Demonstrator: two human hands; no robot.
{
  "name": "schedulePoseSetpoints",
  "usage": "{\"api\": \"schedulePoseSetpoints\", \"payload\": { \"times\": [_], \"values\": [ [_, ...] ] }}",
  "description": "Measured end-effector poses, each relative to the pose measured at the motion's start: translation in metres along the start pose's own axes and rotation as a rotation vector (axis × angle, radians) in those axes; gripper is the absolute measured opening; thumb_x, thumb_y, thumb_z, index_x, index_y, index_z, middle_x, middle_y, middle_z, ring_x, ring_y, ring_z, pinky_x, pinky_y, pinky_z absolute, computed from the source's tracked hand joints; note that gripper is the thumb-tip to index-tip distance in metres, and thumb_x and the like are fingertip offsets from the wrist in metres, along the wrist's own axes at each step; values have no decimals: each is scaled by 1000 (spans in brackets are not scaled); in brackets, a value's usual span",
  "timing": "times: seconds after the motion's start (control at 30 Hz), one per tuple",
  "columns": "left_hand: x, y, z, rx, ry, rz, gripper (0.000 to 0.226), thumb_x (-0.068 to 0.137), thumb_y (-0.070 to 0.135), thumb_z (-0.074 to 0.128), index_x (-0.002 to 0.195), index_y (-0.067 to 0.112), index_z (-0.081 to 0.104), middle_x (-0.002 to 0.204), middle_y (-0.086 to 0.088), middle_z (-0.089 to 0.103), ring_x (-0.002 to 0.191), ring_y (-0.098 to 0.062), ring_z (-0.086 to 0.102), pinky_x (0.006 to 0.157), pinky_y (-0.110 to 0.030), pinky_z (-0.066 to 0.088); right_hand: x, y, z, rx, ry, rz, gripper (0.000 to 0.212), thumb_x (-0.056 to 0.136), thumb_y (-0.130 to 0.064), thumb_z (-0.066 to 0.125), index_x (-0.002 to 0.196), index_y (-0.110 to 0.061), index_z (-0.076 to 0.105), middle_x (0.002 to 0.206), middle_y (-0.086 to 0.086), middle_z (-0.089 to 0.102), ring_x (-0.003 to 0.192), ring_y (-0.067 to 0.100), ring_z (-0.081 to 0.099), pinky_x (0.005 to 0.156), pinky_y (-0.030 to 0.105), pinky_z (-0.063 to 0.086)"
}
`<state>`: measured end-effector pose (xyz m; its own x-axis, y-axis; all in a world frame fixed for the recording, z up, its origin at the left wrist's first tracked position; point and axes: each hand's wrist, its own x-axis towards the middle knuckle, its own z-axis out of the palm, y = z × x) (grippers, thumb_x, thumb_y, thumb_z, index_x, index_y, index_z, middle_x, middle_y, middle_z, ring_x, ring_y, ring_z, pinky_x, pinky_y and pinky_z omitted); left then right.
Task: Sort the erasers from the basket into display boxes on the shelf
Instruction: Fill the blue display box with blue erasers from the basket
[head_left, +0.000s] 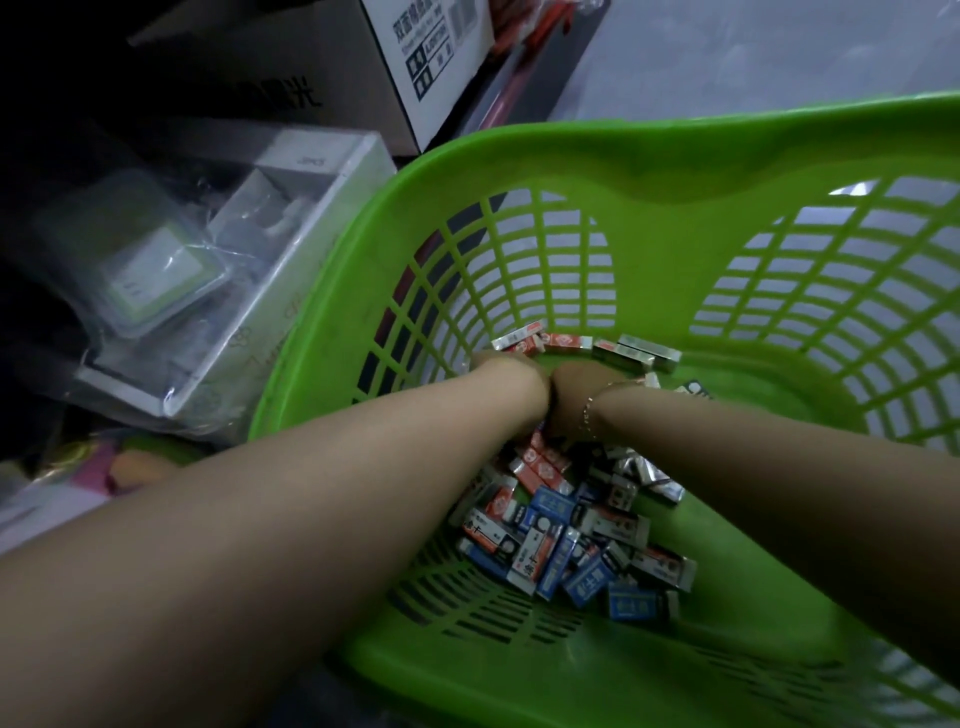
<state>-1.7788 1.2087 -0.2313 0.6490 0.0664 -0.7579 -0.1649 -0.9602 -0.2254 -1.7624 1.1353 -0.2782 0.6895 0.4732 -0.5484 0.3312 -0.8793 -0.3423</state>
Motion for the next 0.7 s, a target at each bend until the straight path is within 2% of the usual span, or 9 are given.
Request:
{"api": "schedulePoseSetpoints", "payload": {
  "times": [0.1,0.2,0.23,0.3,0.37,0.43,0.5,0.6,0.7],
  "values": [
    [10,-2,-5,3,-163,-13,48,89,20,64,134,13,47,130,-6,54,115,-24,56,95,-34,49,-3,-1,-1,98,-81,33,22,76,-24,75,93,-13,66,89,6,64,73,19,58,60,22,44],
    [14,-10,-14,-134,-306,-4,41,90,22,62,129,9,55,130,-11,57,107,-25,58,94,-34,49,-4,-1,-1,274,-154,71,22,78,-16,73,65,-14,56,59,1,53,35,8,51,30,12,34],
    [14,-13,-17,-158,-322,-4,41,91,24,62,127,7,56,129,-13,57,102,-25,58,90,-33,49,-6,-1,-2,295,-177,73,25,79,-15,72,62,-14,54,57,2,53,32,8,49,26,11,32],
    [11,-19,-23,-202,-309,-23,40,92,32,59,122,6,58,120,-15,61,88,-24,58,79,-31,50,-8,2,-8,326,-169,72,19,78,-20,70,68,-13,57,62,2,58,46,11,53,32,13,37],
    [10,-26,-27,-272,-247,-34,37,96,40,50,109,7,61,92,-11,60,66,-20,51,62,-27,45,-11,9,-22,411,-132,79,15,81,-24,64,78,-11,59,67,3,58,55,15,53,43,17,41],
    [8,-32,-31,-314,-181,-49,35,97,43,46,92,11,59,76,-6,54,59,-17,46,56,-25,41,-15,21,-39,428,-133,94,13,83,-20,56,71,-14,53,63,3,51,52,17,47,47,18,38],
    [6,-32,-32,-357,-198,-40,32,95,37,51,95,8,62,86,-7,64,70,-19,60,66,-28,52,-21,32,-50,413,-254,134,13,79,-9,50,67,-12,48,61,6,52,51,19,51,48,21,43],
    [2,-24,-27,-382,-183,-24,30,90,15,61,114,-3,58,105,-17,70,93,-29,70,86,-41,56,-38,35,-45,327,-348,155,14,79,5,50,88,0,59,65,11,61,41,18,60,40,23,50],
    [-1,-12,-21,-365,-215,3,28,90,5,56,116,-7,55,103,-19,69,77,-27,68,81,-37,56,-53,23,-29,146,-383,-2,35,84,4,46,111,-12,62,80,8,64,43,13,59,40,21,49]
  ]
}}
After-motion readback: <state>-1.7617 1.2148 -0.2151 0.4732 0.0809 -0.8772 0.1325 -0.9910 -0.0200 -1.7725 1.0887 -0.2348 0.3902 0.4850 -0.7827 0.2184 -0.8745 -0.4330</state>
